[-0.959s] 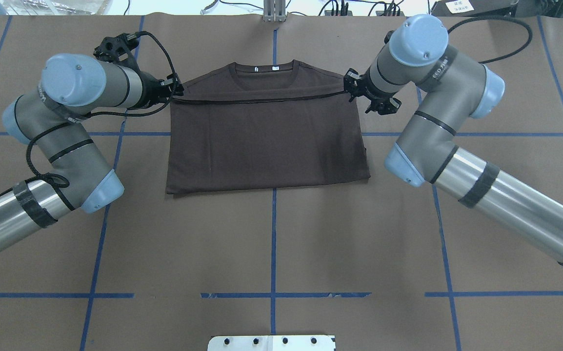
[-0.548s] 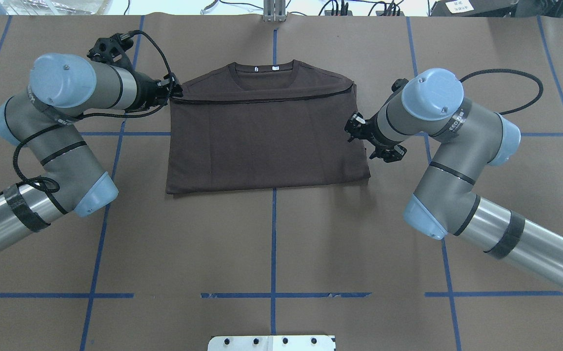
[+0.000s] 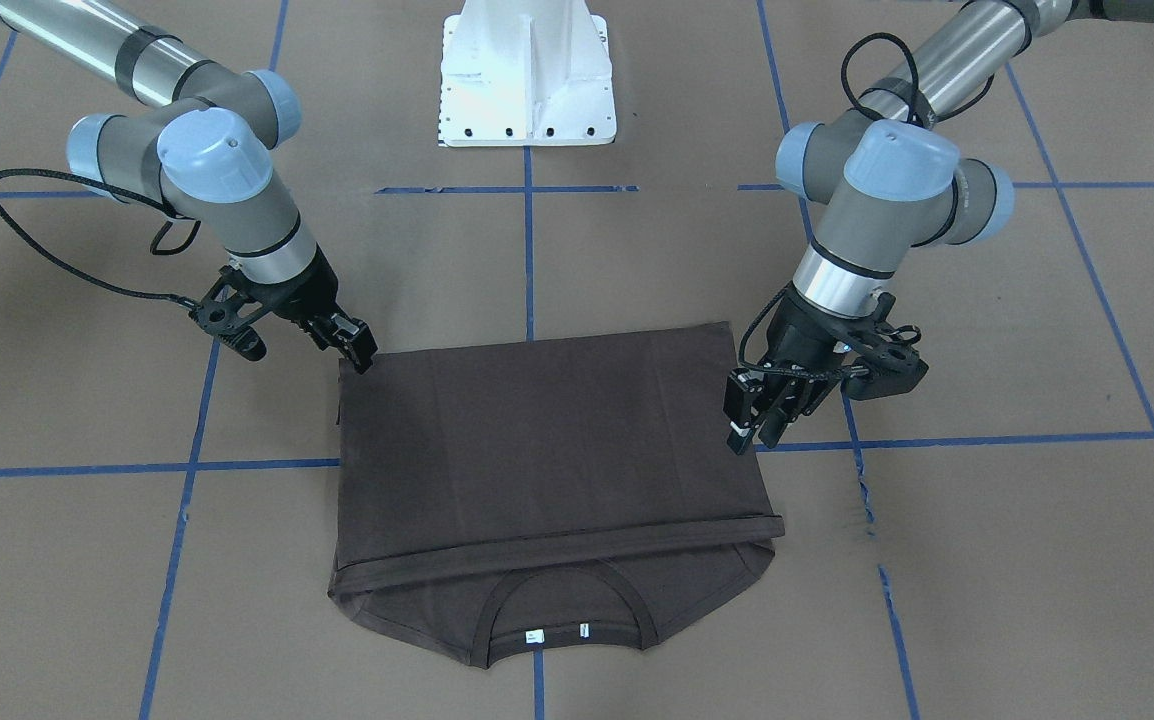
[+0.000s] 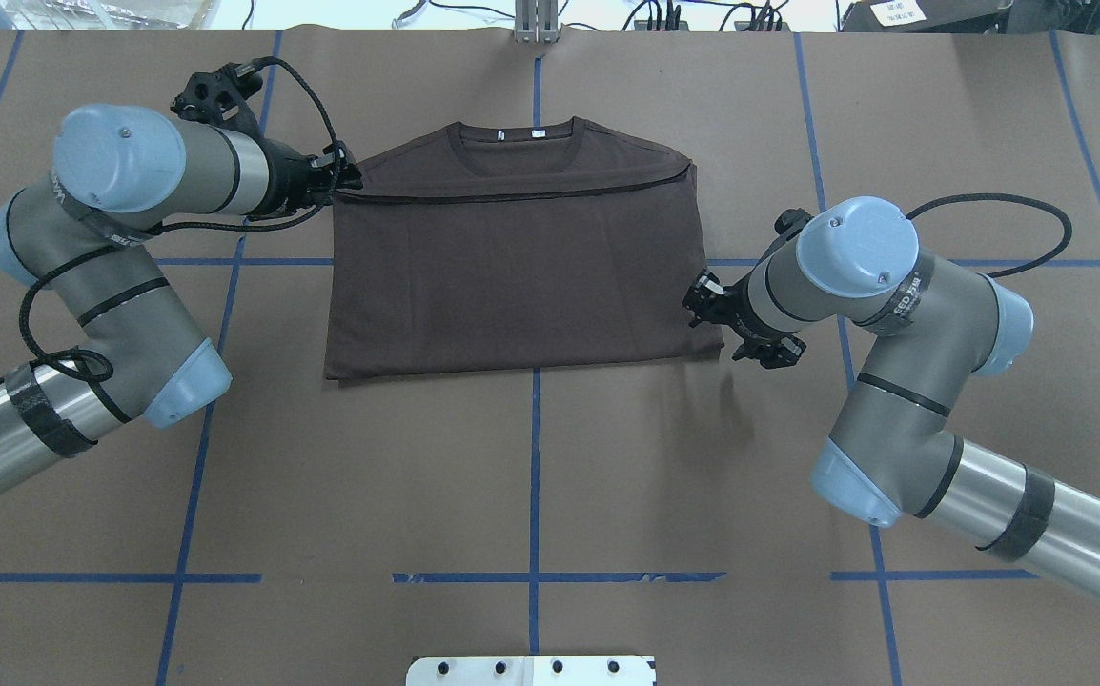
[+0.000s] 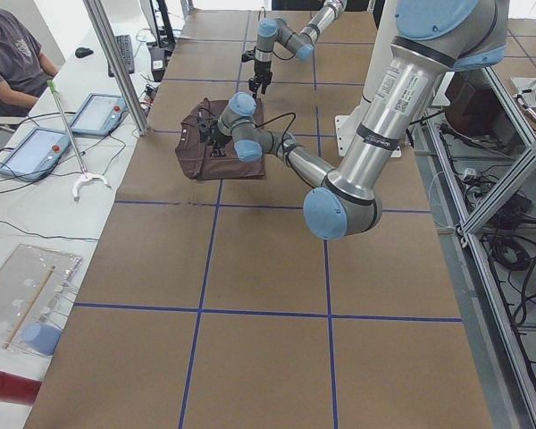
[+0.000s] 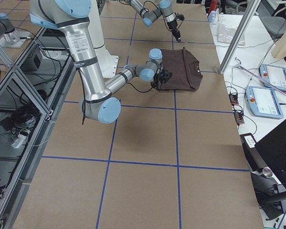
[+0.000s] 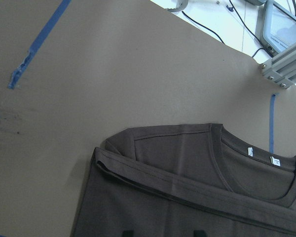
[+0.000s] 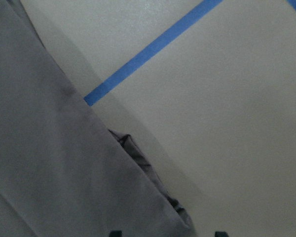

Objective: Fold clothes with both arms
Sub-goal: 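Release the hem near the collar and raise both grippers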

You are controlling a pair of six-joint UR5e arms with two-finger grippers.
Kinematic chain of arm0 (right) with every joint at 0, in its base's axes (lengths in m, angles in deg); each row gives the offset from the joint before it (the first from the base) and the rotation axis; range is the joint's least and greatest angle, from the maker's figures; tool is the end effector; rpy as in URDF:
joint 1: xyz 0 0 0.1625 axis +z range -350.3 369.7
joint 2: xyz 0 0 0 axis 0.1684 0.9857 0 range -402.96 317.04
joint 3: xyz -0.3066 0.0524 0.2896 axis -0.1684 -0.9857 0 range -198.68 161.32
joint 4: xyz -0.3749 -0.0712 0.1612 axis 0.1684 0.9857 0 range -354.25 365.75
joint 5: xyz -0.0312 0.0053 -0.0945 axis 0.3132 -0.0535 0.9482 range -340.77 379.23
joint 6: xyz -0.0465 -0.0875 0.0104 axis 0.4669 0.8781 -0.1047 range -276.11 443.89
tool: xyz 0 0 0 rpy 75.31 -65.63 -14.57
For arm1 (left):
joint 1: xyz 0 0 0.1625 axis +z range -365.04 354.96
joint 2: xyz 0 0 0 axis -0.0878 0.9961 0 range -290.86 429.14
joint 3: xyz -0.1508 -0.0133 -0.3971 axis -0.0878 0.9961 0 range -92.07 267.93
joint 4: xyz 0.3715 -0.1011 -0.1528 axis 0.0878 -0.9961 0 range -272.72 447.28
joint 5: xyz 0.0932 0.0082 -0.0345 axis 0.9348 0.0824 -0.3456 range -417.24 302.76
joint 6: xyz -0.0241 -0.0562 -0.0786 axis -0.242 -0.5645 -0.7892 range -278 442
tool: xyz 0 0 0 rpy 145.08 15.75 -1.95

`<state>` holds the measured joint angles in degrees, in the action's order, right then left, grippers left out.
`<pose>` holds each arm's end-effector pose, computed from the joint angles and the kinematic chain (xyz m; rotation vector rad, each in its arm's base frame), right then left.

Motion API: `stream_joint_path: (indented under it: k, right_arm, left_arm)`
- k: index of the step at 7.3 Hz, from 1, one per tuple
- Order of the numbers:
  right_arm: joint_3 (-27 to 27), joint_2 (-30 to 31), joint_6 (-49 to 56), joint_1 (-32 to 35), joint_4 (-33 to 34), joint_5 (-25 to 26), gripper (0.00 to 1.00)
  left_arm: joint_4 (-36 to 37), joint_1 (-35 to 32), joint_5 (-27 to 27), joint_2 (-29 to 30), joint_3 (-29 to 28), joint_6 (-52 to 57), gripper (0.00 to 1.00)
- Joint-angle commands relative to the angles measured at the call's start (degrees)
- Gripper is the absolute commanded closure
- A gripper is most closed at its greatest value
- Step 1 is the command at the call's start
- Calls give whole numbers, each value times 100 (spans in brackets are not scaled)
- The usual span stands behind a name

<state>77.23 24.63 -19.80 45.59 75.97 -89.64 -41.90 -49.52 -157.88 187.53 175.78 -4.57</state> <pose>-0.4624 -0.4595 0.3580 -0.1466 -0.8931 0.6690 0.4077 -0.5615 0.3129 0.3156 1.1219 -0.5289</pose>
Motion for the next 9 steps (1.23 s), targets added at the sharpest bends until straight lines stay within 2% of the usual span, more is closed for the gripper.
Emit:
stream_joint_path:
  k: [1, 2, 3, 4, 5, 8, 9]
  right_arm:
    - [-99, -35, 24, -47, 0, 234, 30]
    - [-195, -35, 33, -82, -9, 244, 30]
    - [-196, -52, -2, -91, -9, 252, 37]
    - [-196, -61, -19, -108, -9, 253, 57]
    - [-179, -61, -37, -109, -9, 244, 100]
    - [5, 34, -37, -82, -9, 261, 100]
    - [798, 340, -98, -161, 17, 227, 100]
  left_arm:
    - [7, 1, 0, -1, 30, 0, 49]
    - [7, 1, 0, -1, 39, 0, 49]
    - [15, 1, 0, -1, 39, 0, 49]
    - [16, 1, 0, -1, 48, 0, 49]
    - [16, -8, 0, -1, 48, 0, 49]
    - [33, 0, 0, -1, 65, -9, 49]
    - [33, 1, 0, 8, 144, -9, 49]
